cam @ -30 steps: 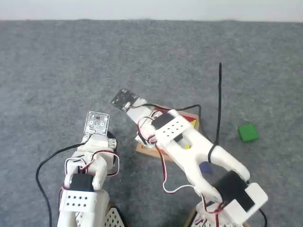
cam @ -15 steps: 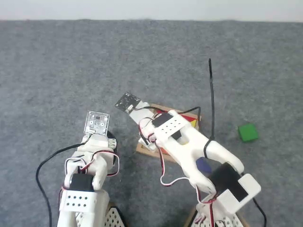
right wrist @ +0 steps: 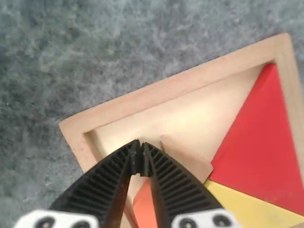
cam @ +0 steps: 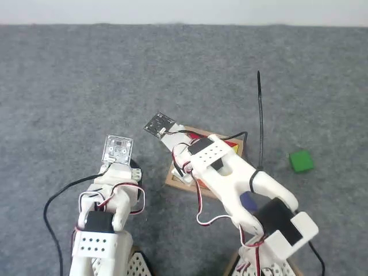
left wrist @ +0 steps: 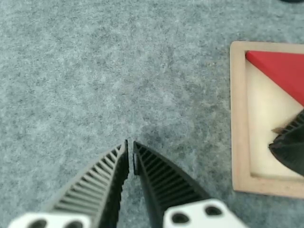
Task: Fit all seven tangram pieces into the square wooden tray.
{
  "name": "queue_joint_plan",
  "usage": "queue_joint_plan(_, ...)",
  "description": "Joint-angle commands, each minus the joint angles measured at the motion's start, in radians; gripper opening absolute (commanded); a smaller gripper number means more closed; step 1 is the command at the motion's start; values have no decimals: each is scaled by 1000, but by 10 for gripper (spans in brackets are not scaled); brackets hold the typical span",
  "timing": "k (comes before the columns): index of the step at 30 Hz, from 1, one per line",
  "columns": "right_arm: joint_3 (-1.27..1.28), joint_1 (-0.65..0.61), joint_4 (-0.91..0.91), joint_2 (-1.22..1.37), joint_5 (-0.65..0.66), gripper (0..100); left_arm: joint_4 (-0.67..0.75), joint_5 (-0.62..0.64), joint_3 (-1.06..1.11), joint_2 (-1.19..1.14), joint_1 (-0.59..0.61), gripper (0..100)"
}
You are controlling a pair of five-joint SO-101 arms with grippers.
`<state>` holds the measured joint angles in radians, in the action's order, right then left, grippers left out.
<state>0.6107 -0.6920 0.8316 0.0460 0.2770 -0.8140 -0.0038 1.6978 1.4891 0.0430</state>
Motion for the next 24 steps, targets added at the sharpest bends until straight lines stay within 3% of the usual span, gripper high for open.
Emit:
queue_joint_plan(1, -5, 18, -4, -139, 17, 6, -2, 5, -8, 12, 5, 14)
queue_joint_plan(6, -5, 22, -28, -188, 14, 6, -2, 5, -8, 12, 5, 14)
queue_joint_plan(24, -74, 39, -68, 16, 21, 6, -2, 5, -8, 12, 5, 14)
